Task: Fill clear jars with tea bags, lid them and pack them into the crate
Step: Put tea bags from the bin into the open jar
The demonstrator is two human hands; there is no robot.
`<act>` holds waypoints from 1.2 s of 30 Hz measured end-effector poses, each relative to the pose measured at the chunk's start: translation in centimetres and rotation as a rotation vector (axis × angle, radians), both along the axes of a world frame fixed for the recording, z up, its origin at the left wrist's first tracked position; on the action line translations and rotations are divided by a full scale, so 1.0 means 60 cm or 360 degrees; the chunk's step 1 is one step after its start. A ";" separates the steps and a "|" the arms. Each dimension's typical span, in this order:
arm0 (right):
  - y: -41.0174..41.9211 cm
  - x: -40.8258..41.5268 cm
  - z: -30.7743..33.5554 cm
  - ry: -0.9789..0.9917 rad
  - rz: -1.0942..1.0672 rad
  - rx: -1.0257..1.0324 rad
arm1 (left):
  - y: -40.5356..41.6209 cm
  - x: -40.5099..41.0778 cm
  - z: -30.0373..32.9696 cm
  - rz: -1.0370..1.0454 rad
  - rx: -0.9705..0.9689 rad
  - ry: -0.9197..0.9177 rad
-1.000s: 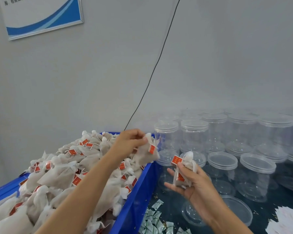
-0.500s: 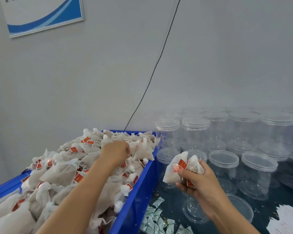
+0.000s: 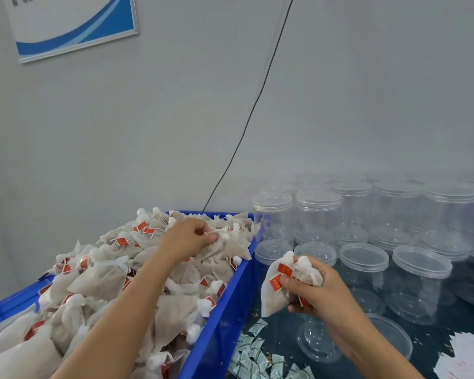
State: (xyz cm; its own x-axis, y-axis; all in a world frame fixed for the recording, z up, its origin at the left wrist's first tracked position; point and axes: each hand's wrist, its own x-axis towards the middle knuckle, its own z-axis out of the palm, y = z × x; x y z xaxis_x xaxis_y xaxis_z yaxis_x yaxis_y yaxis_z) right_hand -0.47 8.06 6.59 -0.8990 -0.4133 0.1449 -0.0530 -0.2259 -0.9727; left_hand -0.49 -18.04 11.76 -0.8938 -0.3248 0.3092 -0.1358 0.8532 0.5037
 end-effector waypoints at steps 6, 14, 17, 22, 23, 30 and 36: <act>-0.011 0.012 -0.005 0.0133 0.0111 -0.0061 | 0.069 0.003 0.014 -0.0305 0.0628 0.0097; -0.025 0.019 -0.012 0.0296 0.0009 -0.0051 | 0.127 0.010 0.005 -0.0850 0.0821 -0.0705; -0.019 0.016 -0.011 0.0280 -0.0019 0.0002 | 0.084 0.014 0.022 -0.0485 0.0533 -0.0385; -0.013 0.011 -0.004 0.0255 -0.0011 0.0033 | -0.012 0.030 0.029 0.0517 -0.0672 -0.0343; -0.011 0.010 -0.003 0.0254 -0.0020 0.0034 | -0.020 0.032 0.028 0.0511 -0.0640 -0.0449; 0.001 0.001 0.000 0.0158 -0.0151 0.0043 | -0.053 0.014 0.009 0.0893 -0.0783 -0.0048; 0.004 -0.002 0.002 0.0091 -0.0174 0.0056 | -0.074 0.001 -0.026 0.0602 -0.0445 0.0020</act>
